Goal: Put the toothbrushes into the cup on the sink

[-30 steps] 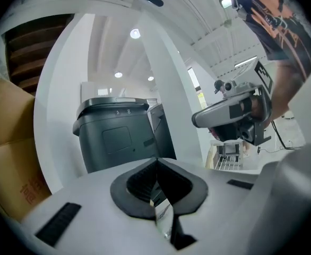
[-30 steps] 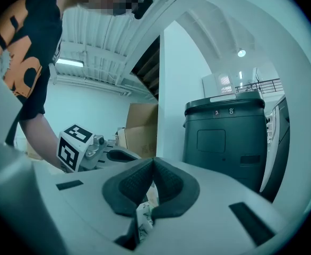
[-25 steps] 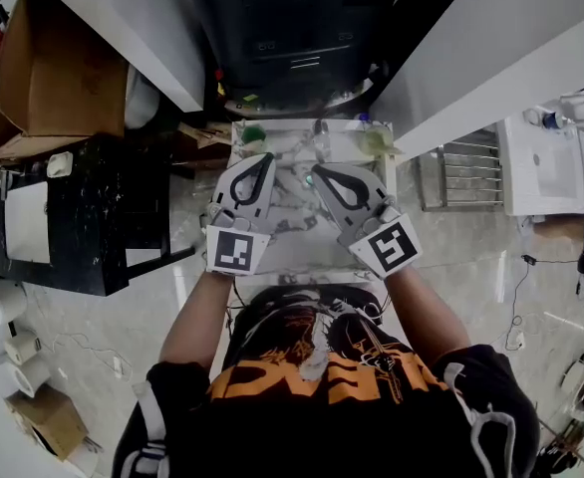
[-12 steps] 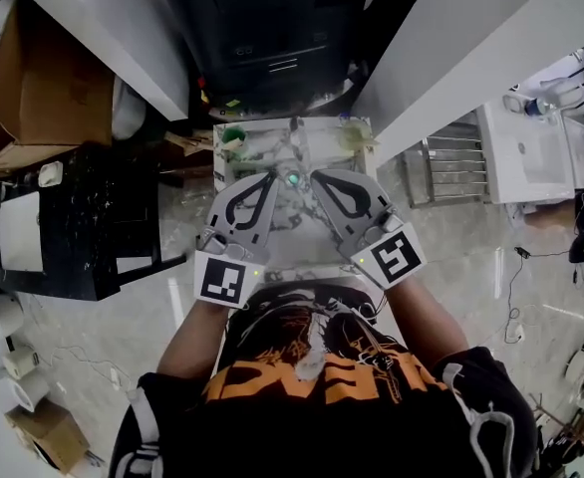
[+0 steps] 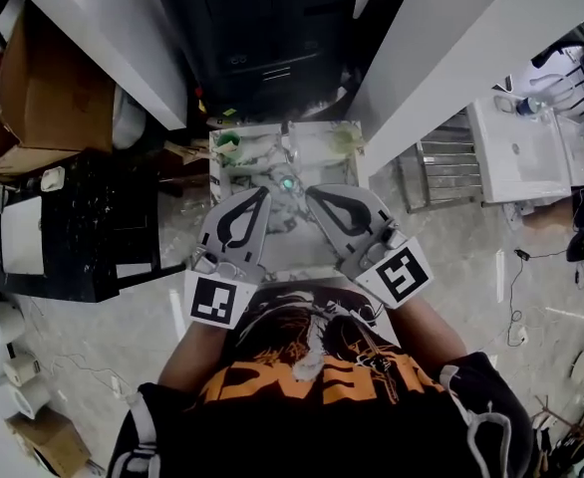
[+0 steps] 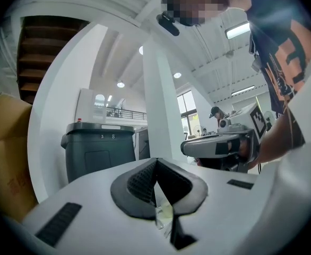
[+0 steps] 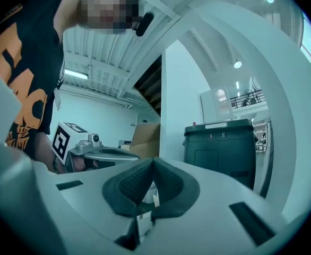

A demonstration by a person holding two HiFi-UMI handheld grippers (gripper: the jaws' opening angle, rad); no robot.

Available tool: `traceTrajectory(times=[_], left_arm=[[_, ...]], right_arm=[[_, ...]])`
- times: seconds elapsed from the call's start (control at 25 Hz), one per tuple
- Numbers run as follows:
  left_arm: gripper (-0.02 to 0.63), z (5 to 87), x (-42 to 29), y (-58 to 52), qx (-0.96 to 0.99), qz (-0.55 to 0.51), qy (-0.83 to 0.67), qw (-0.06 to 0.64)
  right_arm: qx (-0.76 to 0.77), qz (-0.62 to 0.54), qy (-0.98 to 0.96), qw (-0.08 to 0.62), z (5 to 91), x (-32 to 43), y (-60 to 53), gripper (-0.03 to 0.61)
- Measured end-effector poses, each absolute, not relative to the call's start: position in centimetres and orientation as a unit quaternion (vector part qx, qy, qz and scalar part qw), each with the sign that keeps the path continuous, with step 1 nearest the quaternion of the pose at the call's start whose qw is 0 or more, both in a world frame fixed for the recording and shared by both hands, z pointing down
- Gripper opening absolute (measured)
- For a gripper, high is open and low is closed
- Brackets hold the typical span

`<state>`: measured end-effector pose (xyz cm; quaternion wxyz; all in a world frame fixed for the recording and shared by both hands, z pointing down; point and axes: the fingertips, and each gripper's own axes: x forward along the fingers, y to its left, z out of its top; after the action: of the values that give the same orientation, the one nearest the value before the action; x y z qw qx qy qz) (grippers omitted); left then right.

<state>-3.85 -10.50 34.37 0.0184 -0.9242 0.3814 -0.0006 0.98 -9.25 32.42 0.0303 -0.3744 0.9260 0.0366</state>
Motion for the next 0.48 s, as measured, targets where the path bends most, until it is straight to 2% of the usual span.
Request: traceTrajectory(times=[0.48], left_arm=[[0.023,32.4,-1.5,-8.5,-0.935,-0.008,0.352,0.049]], right_arm=[[-0.396,0.049,0.917,0.023,31.7,2.8,-8.2,0.014]])
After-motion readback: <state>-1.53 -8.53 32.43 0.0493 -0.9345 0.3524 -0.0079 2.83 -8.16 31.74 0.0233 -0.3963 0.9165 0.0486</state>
